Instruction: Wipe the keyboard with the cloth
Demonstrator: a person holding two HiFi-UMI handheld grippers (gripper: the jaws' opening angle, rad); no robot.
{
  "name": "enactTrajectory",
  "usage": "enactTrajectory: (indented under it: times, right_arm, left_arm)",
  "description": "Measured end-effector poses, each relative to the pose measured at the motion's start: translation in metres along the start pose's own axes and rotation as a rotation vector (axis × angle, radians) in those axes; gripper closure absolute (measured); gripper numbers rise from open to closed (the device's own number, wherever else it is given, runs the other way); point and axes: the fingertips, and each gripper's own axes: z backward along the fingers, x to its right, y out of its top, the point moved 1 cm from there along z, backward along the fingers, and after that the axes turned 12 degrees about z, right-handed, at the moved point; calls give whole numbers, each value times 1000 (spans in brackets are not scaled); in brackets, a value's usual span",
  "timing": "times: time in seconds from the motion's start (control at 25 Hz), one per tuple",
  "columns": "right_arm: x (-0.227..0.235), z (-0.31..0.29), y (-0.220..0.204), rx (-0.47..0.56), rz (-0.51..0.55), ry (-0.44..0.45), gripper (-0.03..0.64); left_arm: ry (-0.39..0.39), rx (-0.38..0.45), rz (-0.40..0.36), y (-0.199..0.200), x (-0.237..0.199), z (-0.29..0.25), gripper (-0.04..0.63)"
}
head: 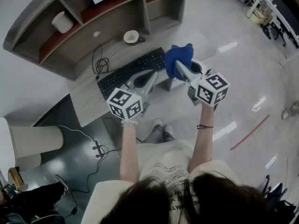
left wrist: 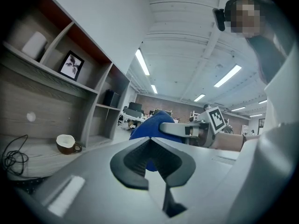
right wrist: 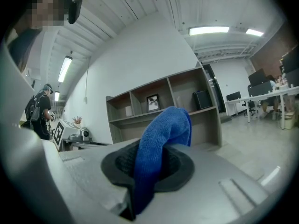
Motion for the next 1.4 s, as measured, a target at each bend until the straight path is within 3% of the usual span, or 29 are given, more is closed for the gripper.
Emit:
enactTrajectory:
  times: [0.84, 1.12, 1.4]
  right_arm:
    - [21, -73, -32, -74, -53, 14, 558]
    - [22, -76, -40, -75, -64, -9, 558]
    - [46, -75, -51, -149, -41, -12, 558]
  left_arm:
    - [2, -64, 101, -11, -88, -22, 591]
    - [-8, -86, 114, -17, -96, -22, 591]
    - [18, -71, 145, -13, -106, -32, 591]
